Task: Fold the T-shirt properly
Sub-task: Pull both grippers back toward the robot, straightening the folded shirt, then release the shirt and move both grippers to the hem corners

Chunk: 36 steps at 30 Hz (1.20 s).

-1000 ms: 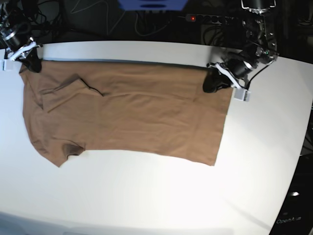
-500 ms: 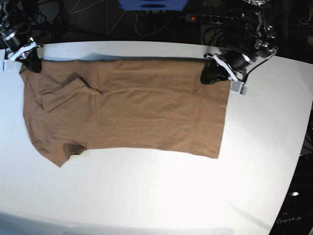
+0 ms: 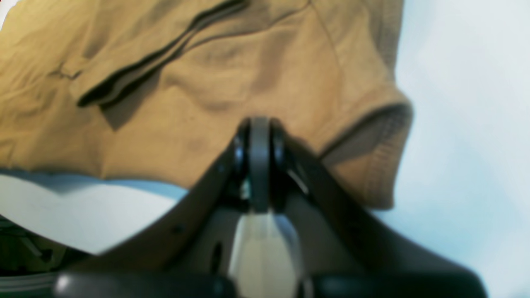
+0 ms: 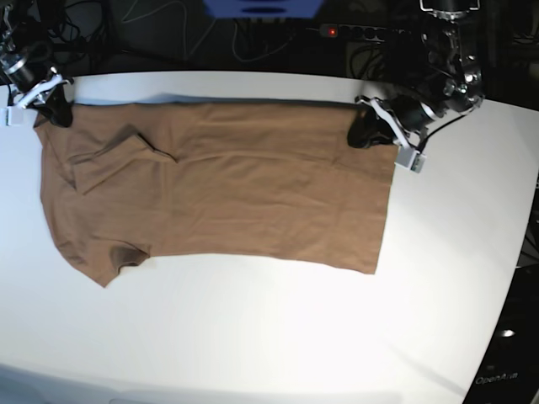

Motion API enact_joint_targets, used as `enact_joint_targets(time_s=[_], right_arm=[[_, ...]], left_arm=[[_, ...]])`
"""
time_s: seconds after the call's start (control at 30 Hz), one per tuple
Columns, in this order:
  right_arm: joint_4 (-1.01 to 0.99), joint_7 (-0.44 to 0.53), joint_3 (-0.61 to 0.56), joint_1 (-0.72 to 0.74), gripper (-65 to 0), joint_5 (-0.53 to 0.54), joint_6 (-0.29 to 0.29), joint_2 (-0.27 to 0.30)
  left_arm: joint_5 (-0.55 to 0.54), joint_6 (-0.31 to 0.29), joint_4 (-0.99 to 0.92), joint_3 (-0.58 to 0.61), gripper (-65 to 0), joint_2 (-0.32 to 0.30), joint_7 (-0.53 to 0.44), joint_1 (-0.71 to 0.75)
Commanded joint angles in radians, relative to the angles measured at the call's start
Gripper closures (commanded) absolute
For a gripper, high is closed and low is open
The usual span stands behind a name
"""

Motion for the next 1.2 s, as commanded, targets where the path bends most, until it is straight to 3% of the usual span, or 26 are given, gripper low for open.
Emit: enact_joint_targets(time_s=[0.0,0.4,0.7,1.17], right_arm=[[-0.004,-0.079,-0.008,-0.011,-0.6,-0.068,-0.027,0.008],[0.044,-0.074,-0.005,-0.017,-0.4,-0.068,-0.027,0.021],[0.088,-0.074,-0.004,-0.026,-0.4,-0.068,-0.027,0.022],[0.315,-0.082,0.150,-0.109,-0.3,-0.068,-0.027,0.022]], left_arm=[[0.177,0.094,-0.019,0.000,-2.3,-0.015,0.149,0.004],[0.182,0.092,0.133,0.000,-2.3,-0.010,0.269,-0.017],[0.183,0.094,0.130,0.000,-2.3,-0.010,0.266,-0.017],[0.179,0.094,0.141,0.000,-2.3,-0.010,0.271,-0.023]])
